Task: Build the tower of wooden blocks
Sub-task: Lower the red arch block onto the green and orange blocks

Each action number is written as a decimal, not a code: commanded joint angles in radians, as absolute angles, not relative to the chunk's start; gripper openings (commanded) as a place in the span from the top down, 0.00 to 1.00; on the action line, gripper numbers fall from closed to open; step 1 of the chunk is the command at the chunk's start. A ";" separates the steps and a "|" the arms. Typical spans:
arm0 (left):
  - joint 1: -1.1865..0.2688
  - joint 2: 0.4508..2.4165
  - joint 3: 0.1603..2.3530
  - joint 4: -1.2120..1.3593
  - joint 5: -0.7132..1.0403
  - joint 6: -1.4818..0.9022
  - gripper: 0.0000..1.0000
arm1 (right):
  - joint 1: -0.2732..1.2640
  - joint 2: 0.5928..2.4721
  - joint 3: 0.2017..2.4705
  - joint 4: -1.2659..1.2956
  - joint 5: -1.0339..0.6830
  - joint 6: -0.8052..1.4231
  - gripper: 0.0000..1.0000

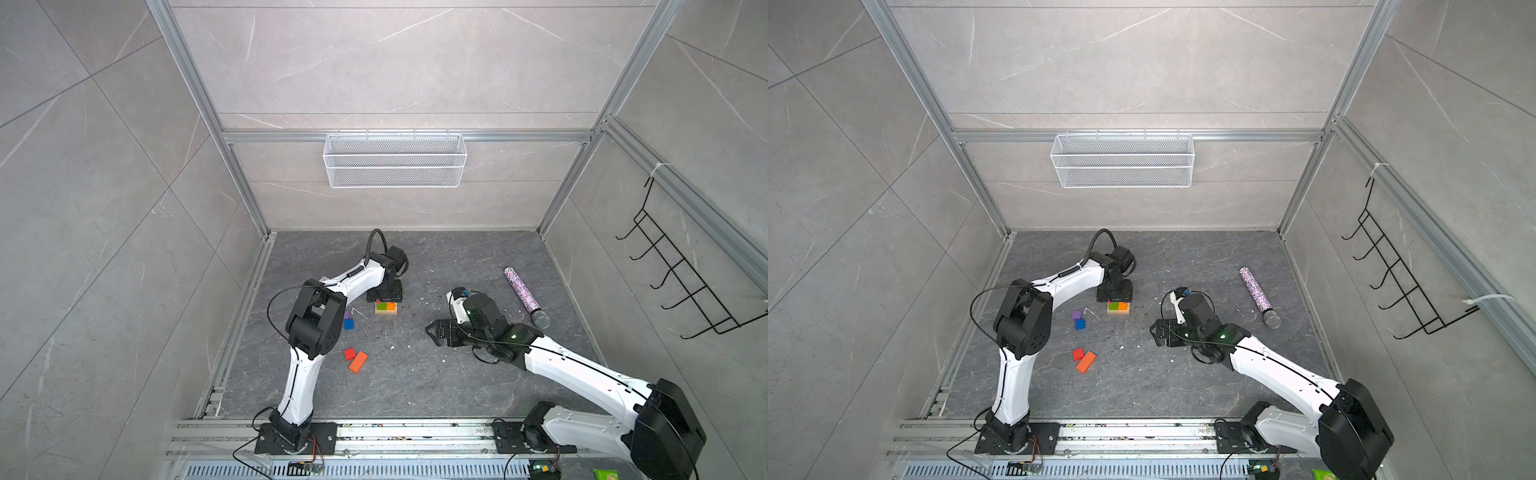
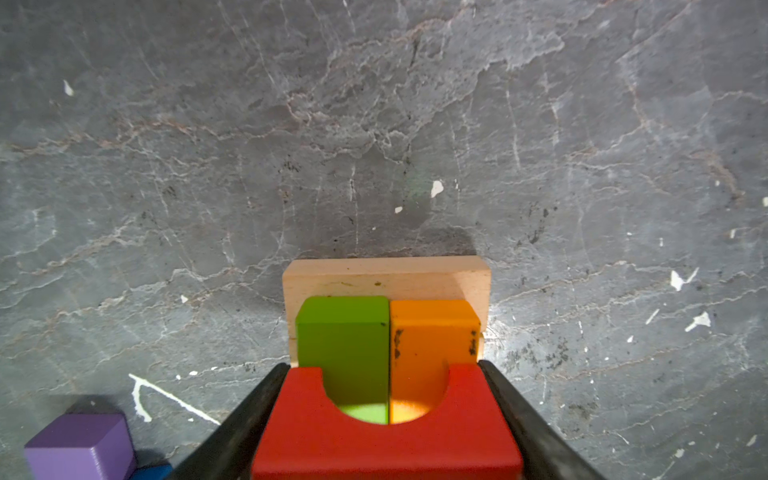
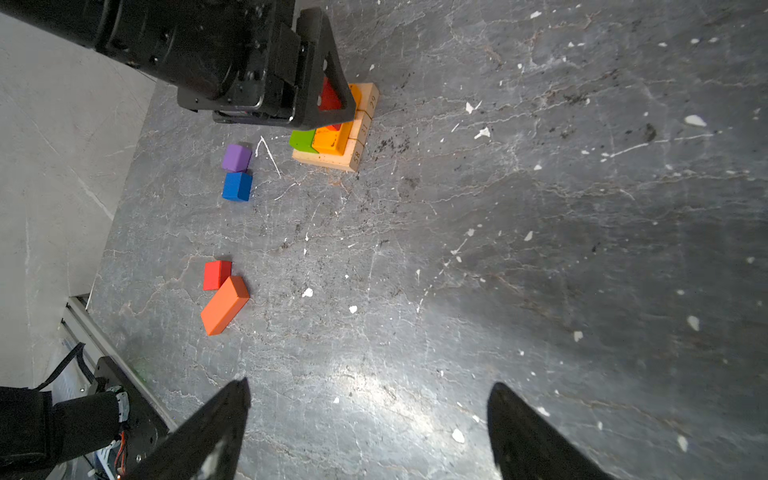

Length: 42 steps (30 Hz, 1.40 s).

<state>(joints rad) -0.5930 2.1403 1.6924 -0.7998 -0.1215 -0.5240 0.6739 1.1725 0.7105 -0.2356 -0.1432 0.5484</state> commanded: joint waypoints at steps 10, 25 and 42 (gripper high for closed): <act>-0.594 2.138 1.732 -0.812 -0.112 -0.545 0.29 | 0.678 1.177 0.722 -0.270 -0.135 0.526 0.13; -0.594 2.146 1.738 -0.811 -0.106 -0.546 0.32 | 0.678 1.178 0.718 -0.270 -0.132 0.524 0.13; -0.594 2.136 1.738 -0.826 -0.115 -0.551 0.16 | 0.678 1.178 0.716 -0.271 -0.137 0.520 0.13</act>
